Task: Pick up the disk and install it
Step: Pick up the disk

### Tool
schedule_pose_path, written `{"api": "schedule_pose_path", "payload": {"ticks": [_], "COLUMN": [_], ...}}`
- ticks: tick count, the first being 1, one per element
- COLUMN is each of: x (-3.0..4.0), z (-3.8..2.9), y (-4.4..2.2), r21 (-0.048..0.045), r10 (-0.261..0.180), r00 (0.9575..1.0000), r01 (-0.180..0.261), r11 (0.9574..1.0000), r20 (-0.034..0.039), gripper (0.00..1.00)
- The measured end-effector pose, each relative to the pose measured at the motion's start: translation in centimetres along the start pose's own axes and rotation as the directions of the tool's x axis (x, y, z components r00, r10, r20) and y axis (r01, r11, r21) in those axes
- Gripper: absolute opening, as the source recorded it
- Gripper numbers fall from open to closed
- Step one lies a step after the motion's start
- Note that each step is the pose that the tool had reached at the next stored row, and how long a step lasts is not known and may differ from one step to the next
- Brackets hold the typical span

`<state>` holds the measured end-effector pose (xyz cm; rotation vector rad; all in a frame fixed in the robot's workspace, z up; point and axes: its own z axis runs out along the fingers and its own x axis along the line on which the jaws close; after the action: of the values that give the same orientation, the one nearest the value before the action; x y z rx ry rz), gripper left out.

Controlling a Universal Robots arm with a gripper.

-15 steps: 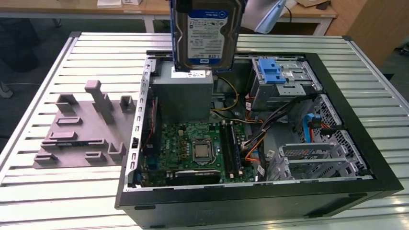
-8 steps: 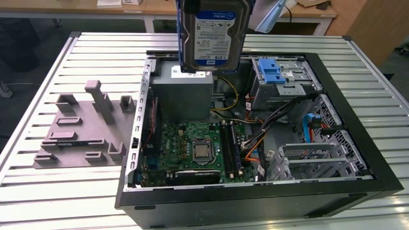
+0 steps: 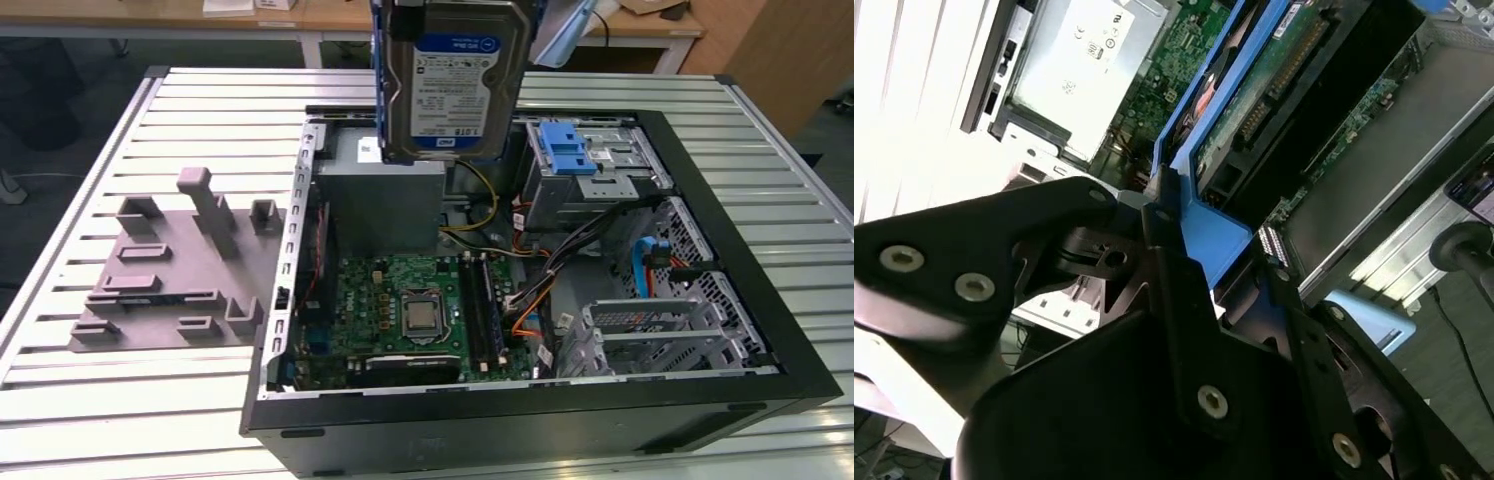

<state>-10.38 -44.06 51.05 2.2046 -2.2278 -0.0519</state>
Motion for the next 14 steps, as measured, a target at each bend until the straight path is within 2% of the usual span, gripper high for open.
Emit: {"api": "schedule_pose_path", "payload": {"ticks": [3,9,14], "x": [0.15,0.25,0.25], "z": [-0.01,-0.05,-0.05], "y": [-0.25,-1.52,-1.7], "r21": [-0.0001,0.0,0.0], "r10": [0.0,0.0,0.0], "r00": [1.0,1.0,1.0], "r01": [0.0,0.0,0.0], "r11": [1.0,1.0,1.0], "r20": [0.0,-0.0001,0.0], "gripper": [0.36,0.36,0.36]}}
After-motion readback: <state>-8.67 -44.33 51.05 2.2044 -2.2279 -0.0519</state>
